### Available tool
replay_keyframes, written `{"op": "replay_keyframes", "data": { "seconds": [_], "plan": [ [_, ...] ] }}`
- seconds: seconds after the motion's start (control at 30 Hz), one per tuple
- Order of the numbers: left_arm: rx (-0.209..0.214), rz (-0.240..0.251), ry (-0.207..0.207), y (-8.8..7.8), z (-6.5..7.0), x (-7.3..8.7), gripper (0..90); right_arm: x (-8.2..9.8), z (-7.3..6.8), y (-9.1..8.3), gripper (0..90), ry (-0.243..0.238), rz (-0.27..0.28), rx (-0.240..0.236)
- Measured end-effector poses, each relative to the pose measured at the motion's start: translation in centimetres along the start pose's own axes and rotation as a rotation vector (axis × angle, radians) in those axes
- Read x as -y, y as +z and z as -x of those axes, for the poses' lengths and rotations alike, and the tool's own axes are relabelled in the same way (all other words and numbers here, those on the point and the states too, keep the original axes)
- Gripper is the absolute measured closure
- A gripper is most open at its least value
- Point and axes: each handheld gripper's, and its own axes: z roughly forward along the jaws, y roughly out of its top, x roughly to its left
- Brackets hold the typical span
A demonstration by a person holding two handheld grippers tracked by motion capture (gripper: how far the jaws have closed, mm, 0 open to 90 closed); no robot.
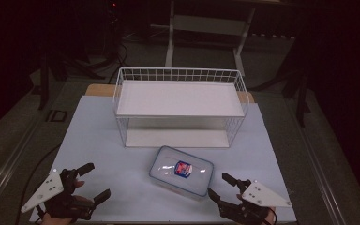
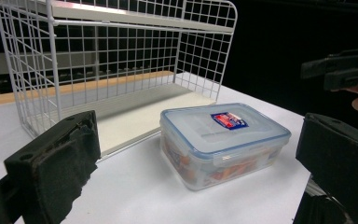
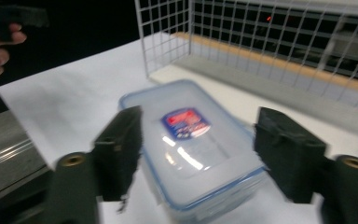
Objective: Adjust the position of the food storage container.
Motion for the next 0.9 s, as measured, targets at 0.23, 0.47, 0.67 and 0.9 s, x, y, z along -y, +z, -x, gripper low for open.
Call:
{"op": "replay_keyframes", "data": {
  "seconds": [0.23,0.47,0.67,0.9],
  "plan": [
    [-0.001,-0.002,0.002,0.1,0.0,0.0,0.0,1.8,-0.3,1.3,74.5,0.022,-0.108,-0.061],
    [0.001,-0.004,0.007,0.2,0.0,0.0,0.0,3.1,-0.7,2.7,89.8,0.012,-0.194,-0.12],
    [0.002,-0.008,0.012,0.3,0.0,0.0,0.0,3.8,-1.2,3.9,89.9,-0.001,-0.249,-0.156],
    [0.0,-0.009,0.008,0.3,0.0,0.1,0.0,4.4,-1.0,4.8,90.0,-0.002,-0.306,-0.135]
  ]
}}
